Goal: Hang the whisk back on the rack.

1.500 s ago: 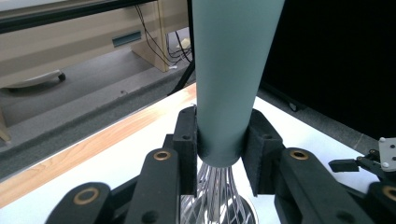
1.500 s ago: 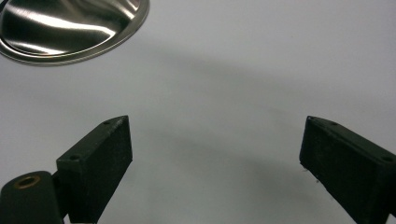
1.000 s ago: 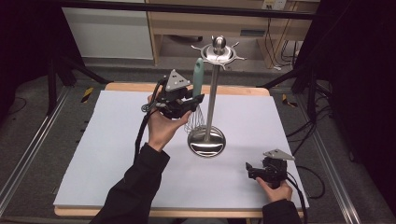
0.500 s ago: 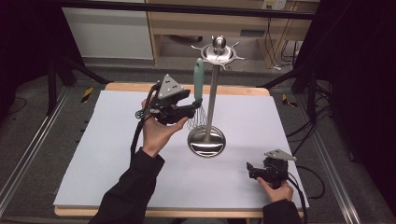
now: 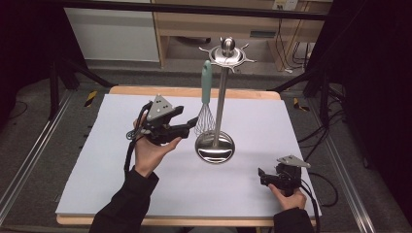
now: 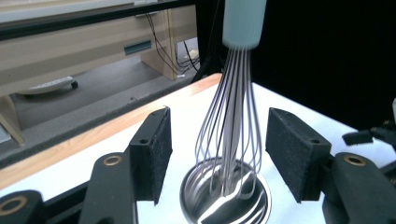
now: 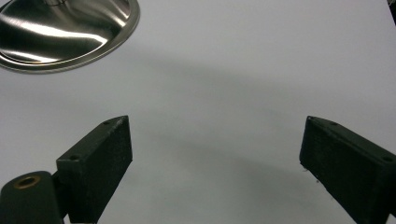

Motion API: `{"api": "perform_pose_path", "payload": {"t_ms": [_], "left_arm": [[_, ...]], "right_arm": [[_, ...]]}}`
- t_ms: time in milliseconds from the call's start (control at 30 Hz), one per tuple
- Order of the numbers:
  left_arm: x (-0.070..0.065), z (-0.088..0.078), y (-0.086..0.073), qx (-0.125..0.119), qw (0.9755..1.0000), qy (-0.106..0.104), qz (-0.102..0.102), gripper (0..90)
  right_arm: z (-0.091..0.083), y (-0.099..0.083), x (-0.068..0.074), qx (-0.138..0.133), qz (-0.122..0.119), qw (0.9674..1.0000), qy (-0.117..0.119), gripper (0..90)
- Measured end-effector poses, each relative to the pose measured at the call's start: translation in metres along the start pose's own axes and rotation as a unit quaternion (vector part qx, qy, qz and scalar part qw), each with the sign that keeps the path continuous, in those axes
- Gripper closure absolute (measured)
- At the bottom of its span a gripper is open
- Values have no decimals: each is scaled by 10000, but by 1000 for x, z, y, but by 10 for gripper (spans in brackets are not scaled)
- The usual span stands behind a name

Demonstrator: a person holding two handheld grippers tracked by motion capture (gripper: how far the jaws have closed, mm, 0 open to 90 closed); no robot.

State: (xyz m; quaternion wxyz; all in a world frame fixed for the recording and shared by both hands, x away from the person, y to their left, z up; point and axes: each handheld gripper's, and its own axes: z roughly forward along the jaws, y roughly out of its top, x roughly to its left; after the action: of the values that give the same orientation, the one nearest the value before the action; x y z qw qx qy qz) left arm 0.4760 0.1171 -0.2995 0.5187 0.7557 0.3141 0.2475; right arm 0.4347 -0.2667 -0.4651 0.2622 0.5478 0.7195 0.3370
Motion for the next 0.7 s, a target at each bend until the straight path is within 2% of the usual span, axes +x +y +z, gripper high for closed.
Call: {"api": "perform_pose_path", "payload": {"t_ms": [267,300,333,500,700], "left_arm": [[7,-7,-37,247,9996,56,-93,377],[7,-7,-37,247,9996,56,-93,375],[11,-8,-46,304,9994,85,-146,372],[19,-7,-69,537,9982,156,-214,359],[31,-10,-102,695,9964,290,-402,345]], "right_arm": [[-1,-1,-4,-33,26,10000,-59,84],[-1,-1,-5,-44,40,10000,-59,83],[-1,-1,-5,-31,53,10000,-74,82],[-2,-2,-6,-34,32,9999,-98,73],[-4,-3,-10,-60,57,9999,-133,68]]}}
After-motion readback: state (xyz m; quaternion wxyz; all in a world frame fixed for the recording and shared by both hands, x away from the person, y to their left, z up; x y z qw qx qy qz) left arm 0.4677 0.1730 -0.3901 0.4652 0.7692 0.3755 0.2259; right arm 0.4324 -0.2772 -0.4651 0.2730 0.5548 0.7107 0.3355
